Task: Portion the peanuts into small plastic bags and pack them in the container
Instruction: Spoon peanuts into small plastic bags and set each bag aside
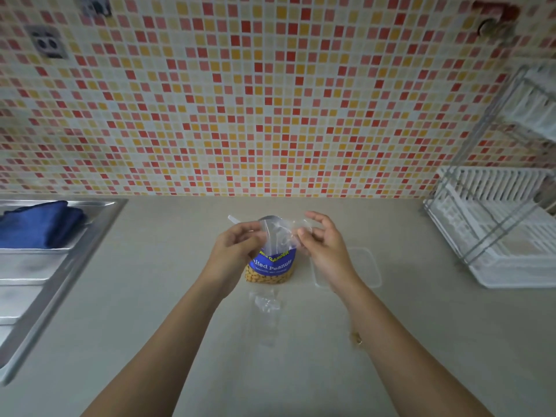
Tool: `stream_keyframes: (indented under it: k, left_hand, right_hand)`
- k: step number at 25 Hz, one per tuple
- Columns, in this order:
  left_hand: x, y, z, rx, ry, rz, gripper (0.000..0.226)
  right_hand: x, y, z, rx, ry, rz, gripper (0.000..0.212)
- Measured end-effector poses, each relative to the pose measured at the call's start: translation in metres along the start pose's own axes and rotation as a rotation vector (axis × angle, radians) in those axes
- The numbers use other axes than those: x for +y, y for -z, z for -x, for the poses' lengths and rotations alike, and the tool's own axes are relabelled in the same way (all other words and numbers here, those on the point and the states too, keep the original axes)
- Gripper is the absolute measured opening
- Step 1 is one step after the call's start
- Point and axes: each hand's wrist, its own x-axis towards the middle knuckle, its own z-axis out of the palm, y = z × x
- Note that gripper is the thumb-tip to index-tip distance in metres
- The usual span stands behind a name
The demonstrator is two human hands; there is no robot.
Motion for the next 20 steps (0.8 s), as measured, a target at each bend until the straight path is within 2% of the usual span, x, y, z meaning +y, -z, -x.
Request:
stream_keyframes:
  k: [6,11,17,20]
  left_hand:
    - [0.016,0.000,-0.012,0.022,-0.080,-0.116,0.012]
    - [0.022,0.005,-0.025,0.143,-0.297,-0.580,0.016]
    - [0.025,0.006,-0.033,0.100,-0.305,-0.626,0.016]
    - [0.024,0.006,-0.039,0.115,-0.295,-0.661,0.018]
  right_hand:
    - [-0.008,0.006,-0.018,0.029,0.100,0.134,0.038]
    - [-0.011,0.013,-0.027,-0.053,0.021,0.077,0.050]
    - [-0.008,0.018,-0.030,-0.098,0.012,0.130,0.065]
    - [-0.008,0.019,-0.036,-0.124,-0.024,0.124,0.065]
